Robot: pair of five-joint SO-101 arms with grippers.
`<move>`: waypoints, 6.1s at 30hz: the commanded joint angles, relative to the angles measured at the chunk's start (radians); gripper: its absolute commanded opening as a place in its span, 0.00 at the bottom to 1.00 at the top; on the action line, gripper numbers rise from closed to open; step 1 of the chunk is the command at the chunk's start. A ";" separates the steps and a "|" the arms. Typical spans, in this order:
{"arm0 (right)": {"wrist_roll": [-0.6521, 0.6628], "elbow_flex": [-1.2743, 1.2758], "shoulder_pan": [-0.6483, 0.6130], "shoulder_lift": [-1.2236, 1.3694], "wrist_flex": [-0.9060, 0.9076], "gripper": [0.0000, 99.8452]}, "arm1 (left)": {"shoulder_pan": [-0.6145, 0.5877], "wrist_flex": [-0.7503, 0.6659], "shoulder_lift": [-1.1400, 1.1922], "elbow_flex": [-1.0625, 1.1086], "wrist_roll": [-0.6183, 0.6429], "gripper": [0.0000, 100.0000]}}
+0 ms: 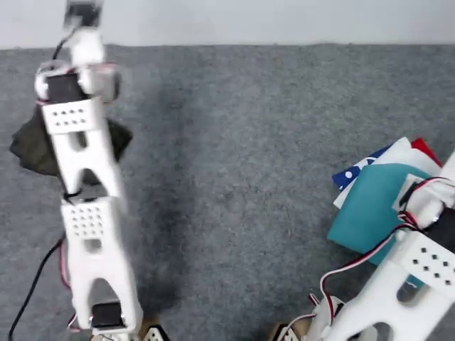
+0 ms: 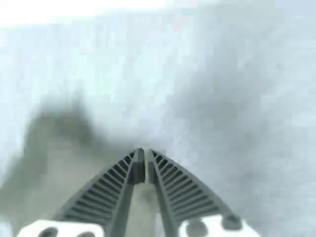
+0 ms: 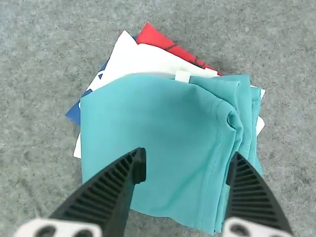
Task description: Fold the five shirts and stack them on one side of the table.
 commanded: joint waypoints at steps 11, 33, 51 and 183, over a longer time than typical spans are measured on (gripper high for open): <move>-0.008 -0.005 -0.001 -0.018 0.019 0.27 | 0.026 0.023 -0.680 0.449 0.008 0.01; -0.008 0.028 -0.007 -0.025 0.021 0.27 | -0.308 -0.361 0.160 0.783 0.121 0.17; -0.008 0.038 -0.002 -0.027 0.019 0.27 | 0.339 0.025 -0.397 0.139 0.106 0.01; 0.173 -1.533 -0.998 0.926 0.285 0.01 | -0.341 -0.089 -1.858 2.112 -0.163 0.19</move>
